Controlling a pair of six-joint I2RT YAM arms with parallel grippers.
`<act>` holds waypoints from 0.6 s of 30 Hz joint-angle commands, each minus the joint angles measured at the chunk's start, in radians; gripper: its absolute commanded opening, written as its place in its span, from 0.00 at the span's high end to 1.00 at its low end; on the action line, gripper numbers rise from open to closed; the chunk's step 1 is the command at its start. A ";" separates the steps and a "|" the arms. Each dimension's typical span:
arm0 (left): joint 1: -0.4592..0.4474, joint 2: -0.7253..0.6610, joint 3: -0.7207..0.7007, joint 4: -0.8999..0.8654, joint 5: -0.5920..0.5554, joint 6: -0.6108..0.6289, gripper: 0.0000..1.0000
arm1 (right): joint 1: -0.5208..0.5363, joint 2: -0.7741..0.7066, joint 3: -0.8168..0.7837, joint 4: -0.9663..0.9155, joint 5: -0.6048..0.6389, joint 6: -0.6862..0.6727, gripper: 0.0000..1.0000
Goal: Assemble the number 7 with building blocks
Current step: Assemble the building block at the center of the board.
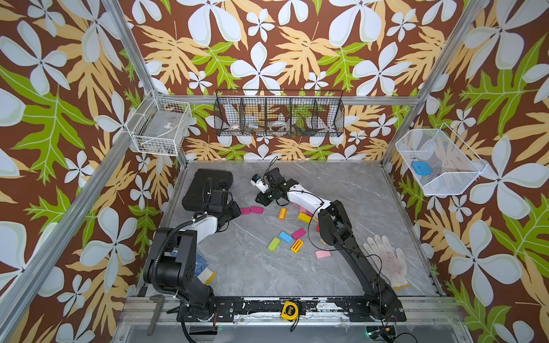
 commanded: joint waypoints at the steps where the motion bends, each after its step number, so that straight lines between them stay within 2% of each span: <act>1: -0.001 0.022 0.017 0.038 -0.020 -0.006 0.66 | -0.001 0.022 0.007 -0.057 -0.026 -0.015 0.76; 10: 0.000 0.065 0.036 0.037 -0.044 -0.006 0.67 | 0.008 -0.014 -0.052 -0.058 -0.073 -0.068 0.84; 18: 0.000 0.094 0.055 0.028 -0.038 0.010 0.70 | 0.023 -0.052 -0.119 -0.037 -0.075 -0.093 0.84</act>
